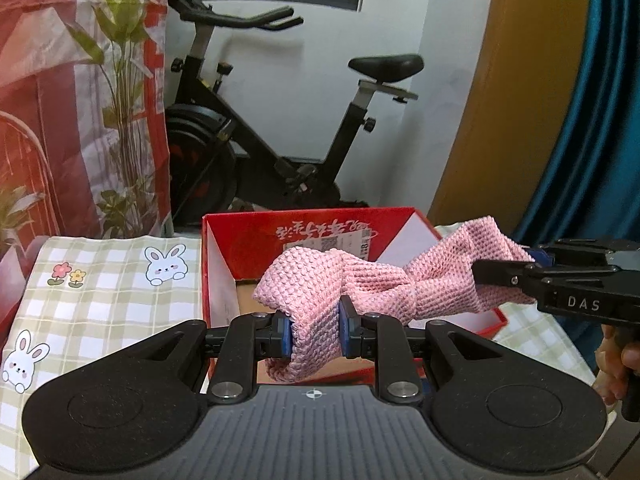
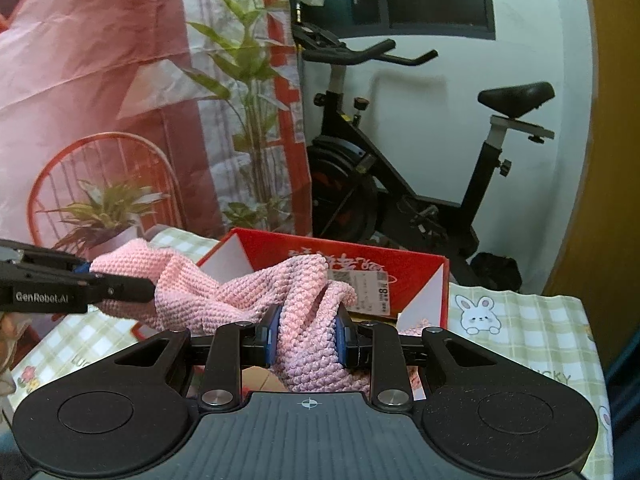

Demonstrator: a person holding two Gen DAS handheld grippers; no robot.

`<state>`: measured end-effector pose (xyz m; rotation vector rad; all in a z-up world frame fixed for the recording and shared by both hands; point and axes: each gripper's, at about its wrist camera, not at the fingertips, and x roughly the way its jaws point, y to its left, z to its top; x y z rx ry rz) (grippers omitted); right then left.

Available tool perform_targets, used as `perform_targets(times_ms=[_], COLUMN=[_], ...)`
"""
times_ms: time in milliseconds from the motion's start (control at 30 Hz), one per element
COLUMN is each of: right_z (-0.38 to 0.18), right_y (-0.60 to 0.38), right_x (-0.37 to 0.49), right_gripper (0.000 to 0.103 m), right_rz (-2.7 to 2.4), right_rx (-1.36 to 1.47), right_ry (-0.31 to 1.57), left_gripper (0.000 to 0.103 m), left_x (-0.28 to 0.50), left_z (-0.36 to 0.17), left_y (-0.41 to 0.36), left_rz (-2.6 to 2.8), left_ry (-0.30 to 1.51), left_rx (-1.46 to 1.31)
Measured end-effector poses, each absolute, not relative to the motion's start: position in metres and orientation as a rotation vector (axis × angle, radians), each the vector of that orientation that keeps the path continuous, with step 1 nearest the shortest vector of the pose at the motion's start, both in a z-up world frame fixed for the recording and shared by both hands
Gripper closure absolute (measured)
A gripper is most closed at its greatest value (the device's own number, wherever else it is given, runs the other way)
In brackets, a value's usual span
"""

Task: Organize soft objects
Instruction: 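Lift the pink towel with the left gripper and carry it over the red box, then open the left gripper to drop the pink towel into the box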

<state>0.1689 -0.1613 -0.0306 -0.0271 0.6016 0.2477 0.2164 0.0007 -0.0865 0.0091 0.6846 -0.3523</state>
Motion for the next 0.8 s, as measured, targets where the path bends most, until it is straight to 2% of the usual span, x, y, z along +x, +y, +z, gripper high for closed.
perform_targets(times_ms=[367,667,700,767,800], right_z=[-0.082,-0.121,-0.121,-0.120,-0.118], right_y=[-0.176,-0.170,-0.169,-0.169,-0.170], right_x=[0.227,0.246,0.247,0.248,0.248], right_gripper=[0.079,0.078,0.077,0.069,0.066], right_rz=[0.202,0.177,0.174,0.167,0.165], right_rx=[0.011,0.009,0.016,0.025,0.027], right_ry=[0.718,0.834,0.837,0.835,0.831], left_gripper=[0.080,0.079,0.079,0.075,0.070], left_x=[0.272,0.287,0.287,0.287,0.288], left_z=[-0.122,-0.156,-0.157,-0.156,-0.154], left_y=[-0.012,-0.020,-0.020,-0.018,-0.018], left_rz=[-0.329,-0.316,-0.316,-0.324,-0.332], left_ry=[0.812,0.902,0.905,0.898,0.895], left_rx=[0.060,0.114,0.114,0.112,0.108])
